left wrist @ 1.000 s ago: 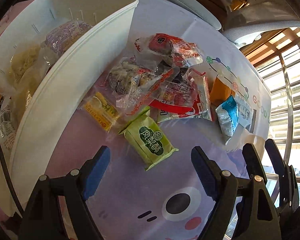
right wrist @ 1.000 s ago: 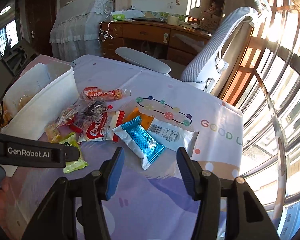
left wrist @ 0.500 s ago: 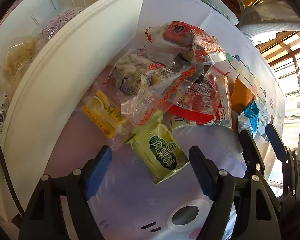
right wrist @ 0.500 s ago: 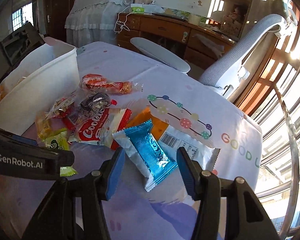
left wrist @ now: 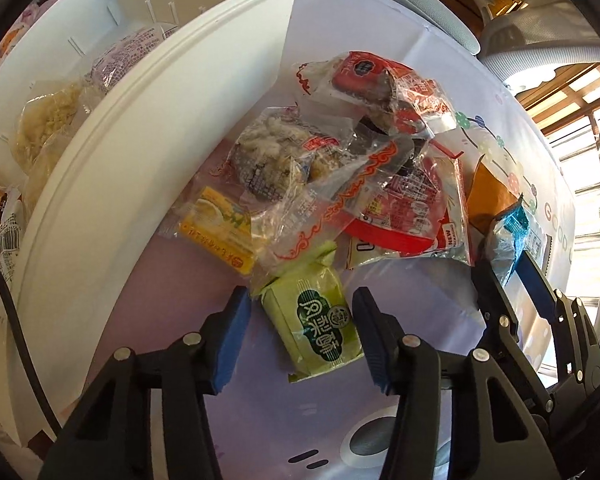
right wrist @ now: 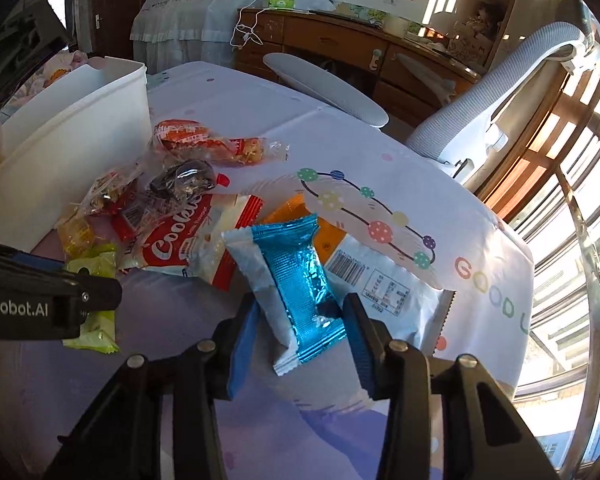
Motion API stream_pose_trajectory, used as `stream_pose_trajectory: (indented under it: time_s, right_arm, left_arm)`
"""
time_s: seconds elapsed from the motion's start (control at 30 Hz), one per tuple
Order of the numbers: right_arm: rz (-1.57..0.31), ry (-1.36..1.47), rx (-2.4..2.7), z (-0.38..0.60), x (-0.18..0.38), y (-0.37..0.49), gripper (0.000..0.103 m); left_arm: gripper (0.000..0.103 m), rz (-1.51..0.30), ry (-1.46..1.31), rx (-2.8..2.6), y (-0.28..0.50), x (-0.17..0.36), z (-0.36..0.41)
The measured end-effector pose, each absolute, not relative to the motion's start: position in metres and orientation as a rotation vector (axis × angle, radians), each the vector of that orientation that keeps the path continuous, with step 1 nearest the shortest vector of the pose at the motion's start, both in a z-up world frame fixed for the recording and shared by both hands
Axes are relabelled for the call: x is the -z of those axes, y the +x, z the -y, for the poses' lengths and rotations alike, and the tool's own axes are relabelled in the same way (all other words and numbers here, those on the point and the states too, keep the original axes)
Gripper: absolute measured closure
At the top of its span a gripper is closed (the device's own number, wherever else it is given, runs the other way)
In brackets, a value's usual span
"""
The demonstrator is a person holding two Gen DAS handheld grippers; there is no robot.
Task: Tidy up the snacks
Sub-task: 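Grasp the green packet with the left tool while the right tool grasps the blue wrapper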
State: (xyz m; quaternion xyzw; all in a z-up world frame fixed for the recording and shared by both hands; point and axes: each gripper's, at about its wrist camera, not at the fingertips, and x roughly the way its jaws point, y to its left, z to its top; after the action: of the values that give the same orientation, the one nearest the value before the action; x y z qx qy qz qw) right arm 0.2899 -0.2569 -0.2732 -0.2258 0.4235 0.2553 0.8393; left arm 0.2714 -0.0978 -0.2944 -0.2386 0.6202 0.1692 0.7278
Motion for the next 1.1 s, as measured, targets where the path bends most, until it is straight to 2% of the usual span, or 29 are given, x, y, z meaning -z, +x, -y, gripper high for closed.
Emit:
stream_pose_trajectory:
  time_s: [0.07, 0.17, 0.63, 1.1]
  right_arm:
    - [-0.9, -0.479, -0.536, 0.256, 0.273, 0.29, 0.063]
    - [-0.905, -0.481, -0.525, 0.255, 0.273, 0.29, 0.065]
    - [-0.999, -0.465, -0.527, 0.25, 0.268, 0.273, 0.066]
    - [-1.092, -0.354, -0.488, 0.275, 0.246, 0.205, 0.066]
  left_arm:
    - [0.064, -1.368, -0.531, -0.361, 0.272, 0.294, 0.098]
    - [0.066, -1.374, -0.534, -0.336, 0.27, 0.293, 0.098]
    - [0.067, -1.414, -0.617, -0.239, 0.248, 0.286, 0.096]
    - [0.067, -1.409, -0.568, -0.156, 0.188, 0.241, 0.095]
